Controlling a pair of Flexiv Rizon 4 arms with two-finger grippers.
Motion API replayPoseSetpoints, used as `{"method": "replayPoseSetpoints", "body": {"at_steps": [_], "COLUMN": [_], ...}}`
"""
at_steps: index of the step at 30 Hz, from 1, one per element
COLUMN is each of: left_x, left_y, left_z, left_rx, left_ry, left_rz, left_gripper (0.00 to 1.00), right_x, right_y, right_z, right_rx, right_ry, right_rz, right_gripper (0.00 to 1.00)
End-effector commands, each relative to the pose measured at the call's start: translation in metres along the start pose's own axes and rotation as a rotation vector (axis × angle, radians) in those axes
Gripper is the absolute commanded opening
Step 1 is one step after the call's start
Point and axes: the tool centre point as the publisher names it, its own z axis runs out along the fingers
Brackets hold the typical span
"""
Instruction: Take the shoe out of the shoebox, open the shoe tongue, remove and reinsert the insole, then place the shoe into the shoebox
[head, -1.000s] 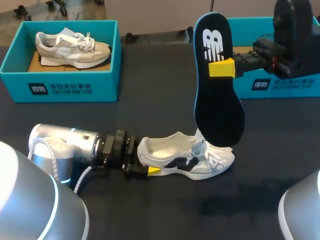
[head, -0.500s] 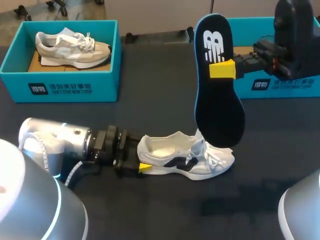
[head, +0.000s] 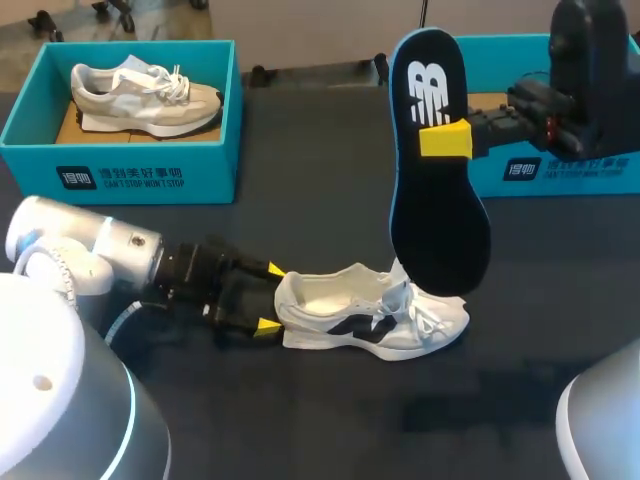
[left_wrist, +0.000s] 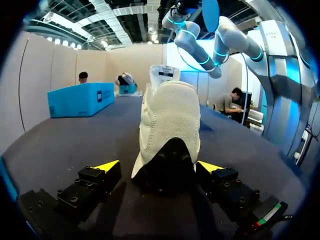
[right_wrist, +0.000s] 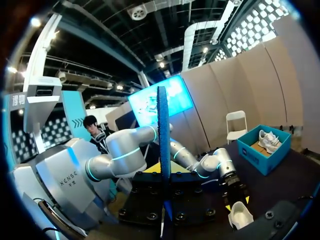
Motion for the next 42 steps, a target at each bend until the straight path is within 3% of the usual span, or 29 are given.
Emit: {"method": "replayPoseSetpoints", "body": {"at_steps": [1, 8, 22, 27, 32, 35, 42], "left_x": [0.007, 0.004, 0.004, 0.001, 0.006, 0.011, 0.011], "left_y": [-0.010, 0.002, 0.002, -0.006, -0.018, -0.029, -0.029], "left_z": [-0.012, -0.029, -0.029, -0.036, -0.038, -0.041, -0.041], "left_rx": [-0.168, -0.346, -0.346, -0.522, -0.636, -0.713, -0.713], "left_ry": [-0.033, -0.109, -0.109, -0.097, -0.097, -0.229, -0.229], "left_rz": [-0.013, -0.011, -0.011, -0.030, -0.059, -0.047, -0.047], "left_gripper": [1.00, 1.00, 1.00, 1.00, 1.00, 1.00, 1.00], "right_x": [-0.003, -0.003, -0.003, -0.003, -0.003, -0.003, -0.003], "right_y": [0.002, 0.002, 0.002, 0.002, 0.002, 0.002, 0.002], "right_z": [0.003, 0.003, 0.003, 0.003, 0.003, 0.003, 0.003], "right_rx": [0.004, 0.004, 0.004, 0.004, 0.004, 0.004, 0.004], "right_ry": [0.002, 0.002, 0.002, 0.002, 0.002, 0.002, 0.002], "right_rz": [0.001, 0.001, 0.001, 0.001, 0.001, 0.001, 0.001], "right_gripper": [0.00, 0.00, 0.00, 0.00, 0.00, 0.00, 0.00]}}
